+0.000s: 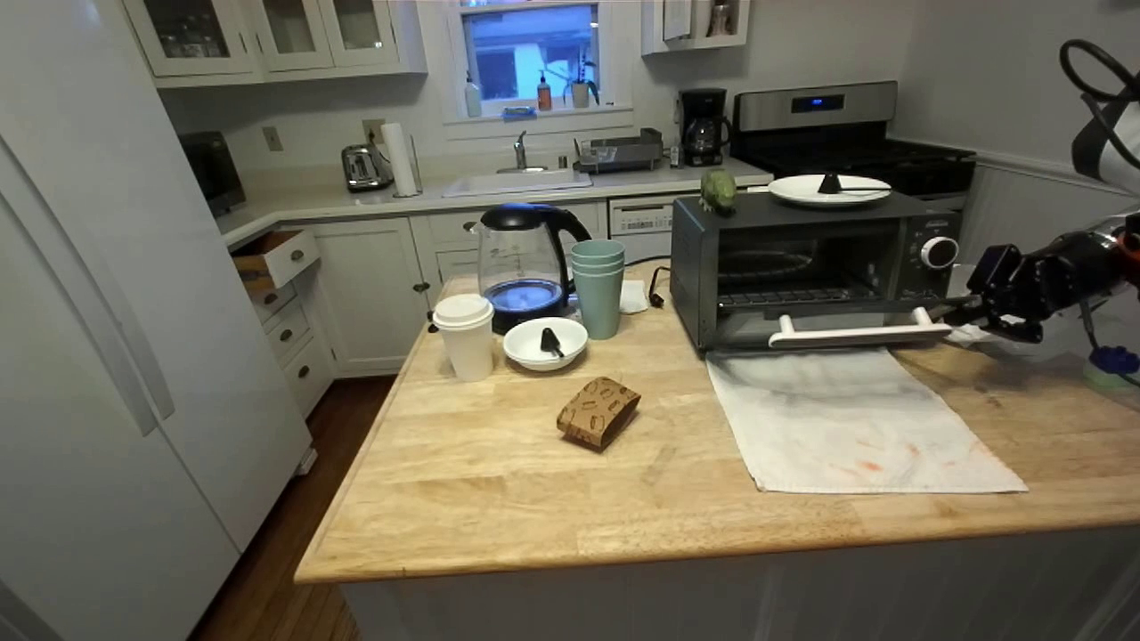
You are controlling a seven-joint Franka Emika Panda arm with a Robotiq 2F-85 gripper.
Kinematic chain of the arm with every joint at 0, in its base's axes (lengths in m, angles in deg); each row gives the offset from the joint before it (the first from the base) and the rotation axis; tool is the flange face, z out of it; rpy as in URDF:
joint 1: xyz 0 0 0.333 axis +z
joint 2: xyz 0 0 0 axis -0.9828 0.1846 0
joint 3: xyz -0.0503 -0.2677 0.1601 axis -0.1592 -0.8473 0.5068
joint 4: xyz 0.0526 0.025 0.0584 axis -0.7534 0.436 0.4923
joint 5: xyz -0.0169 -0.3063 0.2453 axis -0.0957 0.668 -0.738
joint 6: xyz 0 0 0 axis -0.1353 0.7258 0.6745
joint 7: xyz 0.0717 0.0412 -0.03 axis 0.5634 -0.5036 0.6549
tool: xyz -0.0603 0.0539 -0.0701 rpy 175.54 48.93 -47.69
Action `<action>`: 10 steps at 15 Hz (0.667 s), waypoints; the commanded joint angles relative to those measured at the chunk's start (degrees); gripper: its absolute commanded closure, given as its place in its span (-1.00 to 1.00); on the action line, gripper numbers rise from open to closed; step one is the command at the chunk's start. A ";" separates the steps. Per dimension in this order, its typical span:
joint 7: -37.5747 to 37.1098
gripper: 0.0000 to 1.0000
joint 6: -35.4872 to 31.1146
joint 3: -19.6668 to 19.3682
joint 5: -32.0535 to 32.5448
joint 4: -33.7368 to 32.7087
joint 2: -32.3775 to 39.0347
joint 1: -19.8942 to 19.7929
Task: Close the mini oven
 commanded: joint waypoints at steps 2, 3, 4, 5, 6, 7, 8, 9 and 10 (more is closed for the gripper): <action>2.87 1.00 1.73 -0.24 -6.95 0.83 -2.20 -0.58; 3.63 1.00 1.47 -0.42 -7.94 0.81 -2.28 -0.46; 4.45 1.00 1.18 -0.59 -8.94 0.94 -2.44 -0.32; 5.14 1.00 1.18 -0.71 -10.05 1.05 -2.51 -0.31; 5.97 1.00 1.11 -0.82 -11.25 1.29 -2.71 -0.28; 6.80 1.00 1.04 -0.95 -12.13 1.42 -2.77 -0.17; 7.61 1.00 0.93 -1.04 -13.03 1.52 -2.83 -0.04; 8.31 1.00 0.88 -1.13 -13.76 1.70 -2.90 0.10; 9.25 1.00 0.71 -1.18 -14.58 1.82 -2.93 0.15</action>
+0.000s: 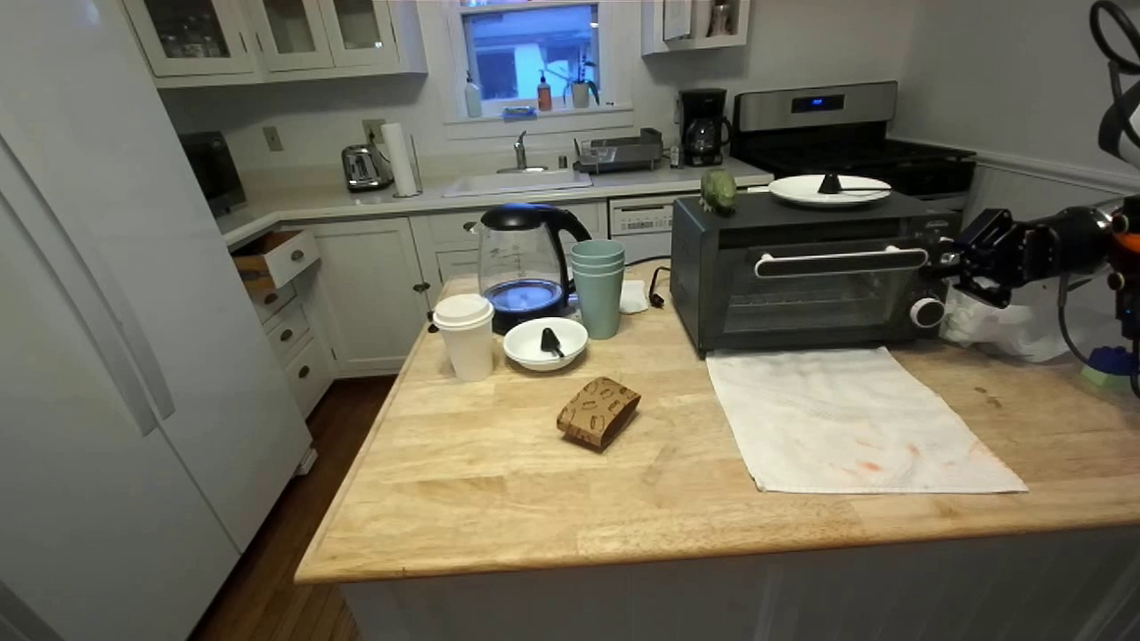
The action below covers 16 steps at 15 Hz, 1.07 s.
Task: Close the mini oven
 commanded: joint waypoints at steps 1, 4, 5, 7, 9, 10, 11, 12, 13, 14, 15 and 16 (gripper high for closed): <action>3.33 1.00 -0.02 -0.70 -4.34 1.85 -1.38 0.54; 5.20 1.00 -0.84 -1.07 -5.25 2.21 -1.48 1.25; 5.37 1.00 -1.13 -1.35 -4.15 2.35 -1.76 1.73; 4.74 1.00 -1.99 -2.24 -0.55 3.25 -3.20 3.08; 4.58 1.00 -3.75 -3.86 4.20 5.85 -7.21 5.12; 4.89 1.00 -5.03 -4.85 7.45 7.90 -10.40 6.41; 5.04 1.00 -6.42 -5.75 11.00 9.70 -13.51 7.67; 5.11 1.00 -8.26 -6.48 13.83 11.28 -16.45 8.72; 4.75 0.48 -9.96 -7.03 16.65 12.46 -19.18 9.68; 4.32 0.46 -12.33 -7.51 19.05 13.82 -22.24 10.52; 4.06 0.34 -14.93 -7.74 20.56 15.06 -25.31 11.15; 3.31 0.21 -17.66 -7.70 22.62 16.35 -28.48 11.62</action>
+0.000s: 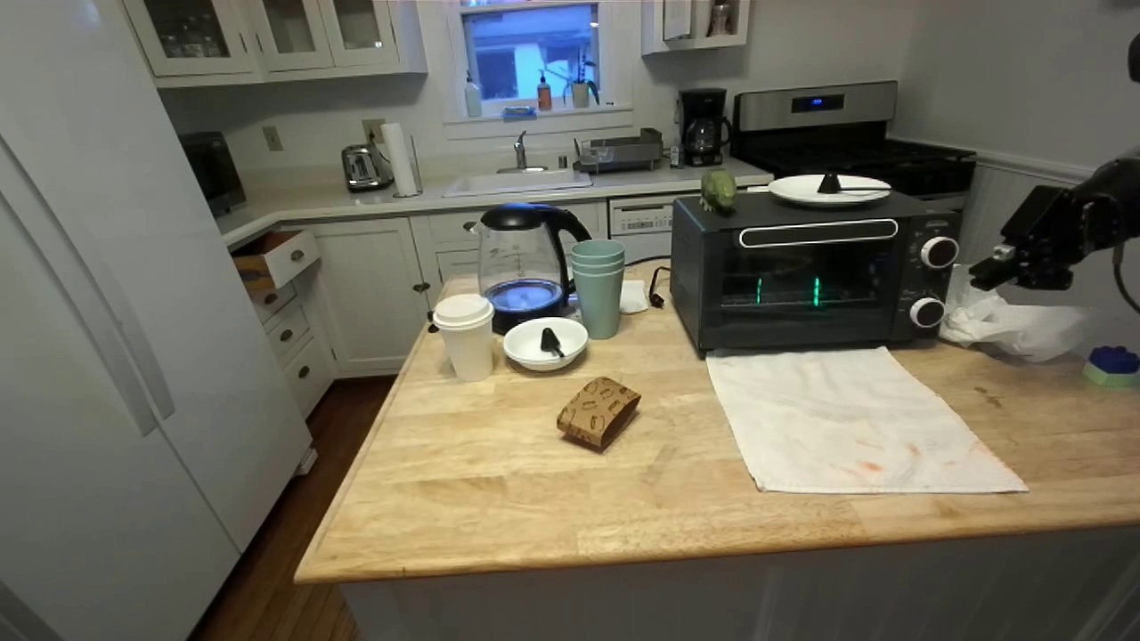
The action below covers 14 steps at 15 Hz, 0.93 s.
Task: Close the mini oven
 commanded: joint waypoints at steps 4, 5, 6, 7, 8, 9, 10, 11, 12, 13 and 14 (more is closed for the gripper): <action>-5.88 -0.35 -20.89 1.10 11.22 12.18 -23.79 3.36; -7.37 -0.49 -24.63 2.11 12.25 13.93 -26.91 3.62; -9.09 -0.65 -28.50 3.31 13.18 15.80 -30.03 3.83; -10.92 -0.77 -32.51 6.96 13.49 17.94 -33.20 1.96; -13.23 -0.89 -36.25 9.23 14.18 19.95 -36.22 1.49; -15.82 -0.98 -40.15 11.94 14.53 22.12 -39.27 1.05; -18.90 -1.00 -43.89 14.62 15.14 24.36 -42.34 0.79; -22.16 -1.00 -47.35 17.44 15.89 26.46 -45.36 0.48; -26.77 -1.00 -51.79 16.45 18.81 28.03 -47.61 4.30; -30.49 -1.00 -55.22 18.24 21.18 29.49 -49.24 4.64; -31.78 -1.00 -54.46 25.92 20.43 24.53 -45.20 -1.77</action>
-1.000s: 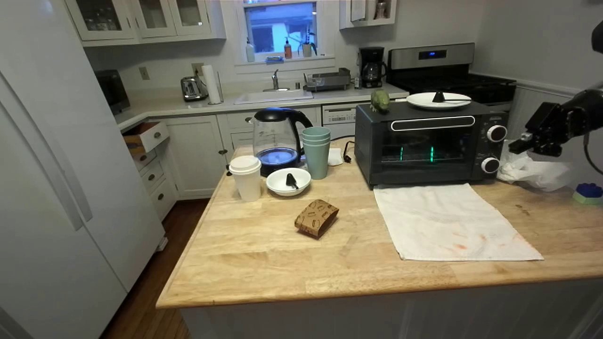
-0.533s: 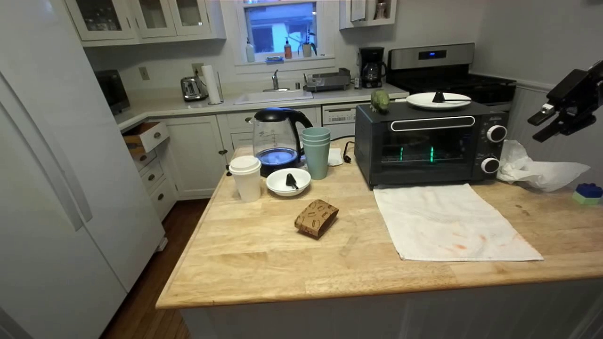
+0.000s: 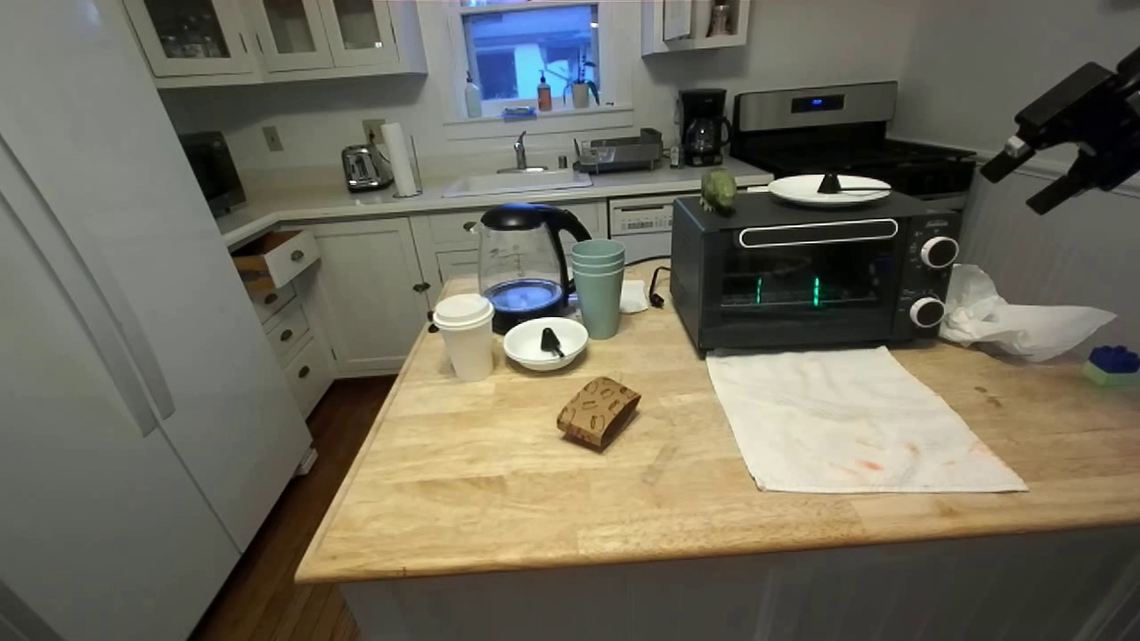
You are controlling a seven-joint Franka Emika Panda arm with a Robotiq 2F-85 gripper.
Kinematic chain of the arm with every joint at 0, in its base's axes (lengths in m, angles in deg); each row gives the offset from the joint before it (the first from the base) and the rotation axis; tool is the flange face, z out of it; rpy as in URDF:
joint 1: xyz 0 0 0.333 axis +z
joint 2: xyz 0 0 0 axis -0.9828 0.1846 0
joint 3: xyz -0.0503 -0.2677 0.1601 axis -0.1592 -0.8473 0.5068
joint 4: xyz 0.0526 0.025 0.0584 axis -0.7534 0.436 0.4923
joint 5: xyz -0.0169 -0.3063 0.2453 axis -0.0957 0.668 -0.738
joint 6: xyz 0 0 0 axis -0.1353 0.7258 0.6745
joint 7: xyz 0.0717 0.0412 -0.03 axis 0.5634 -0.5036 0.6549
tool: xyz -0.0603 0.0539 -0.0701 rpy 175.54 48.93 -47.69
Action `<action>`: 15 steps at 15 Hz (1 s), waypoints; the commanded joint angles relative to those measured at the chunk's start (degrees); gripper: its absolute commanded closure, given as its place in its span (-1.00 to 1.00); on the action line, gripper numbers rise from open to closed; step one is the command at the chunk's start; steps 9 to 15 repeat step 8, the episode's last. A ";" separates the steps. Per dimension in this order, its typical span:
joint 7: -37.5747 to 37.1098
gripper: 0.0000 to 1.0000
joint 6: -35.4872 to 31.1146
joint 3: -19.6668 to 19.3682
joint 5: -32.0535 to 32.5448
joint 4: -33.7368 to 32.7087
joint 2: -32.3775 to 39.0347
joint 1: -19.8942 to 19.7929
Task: Close the mini oven
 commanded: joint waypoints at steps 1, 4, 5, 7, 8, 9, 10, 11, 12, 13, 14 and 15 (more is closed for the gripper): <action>-11.08 -1.00 -6.81 11.50 5.70 1.02 -3.48 -6.02; -9.20 -1.00 -5.81 10.46 3.78 0.80 -3.38 -4.62; -9.55 -1.00 -6.02 11.28 3.85 0.80 -3.30 -5.15; -9.55 -1.00 -6.03 11.33 3.92 0.80 -3.27 -5.61; -9.55 -1.00 -6.03 11.33 3.94 0.80 -3.26 -5.72; -9.55 -1.00 -6.03 11.33 3.94 0.80 -3.26 -5.72; -9.55 -1.00 -6.03 11.33 3.94 0.80 -3.26 -5.72; -9.55 -1.00 -6.03 11.33 3.94 0.80 -3.26 -5.72; -9.55 -1.00 -6.03 11.33 3.94 0.80 -3.26 -5.72; -9.55 -1.00 -6.03 11.33 3.94 0.80 -3.26 -5.72; -9.55 -1.00 -6.03 11.33 3.94 0.80 -3.26 -5.72; -9.55 -1.00 -6.03 11.33 3.94 0.80 -3.26 -5.72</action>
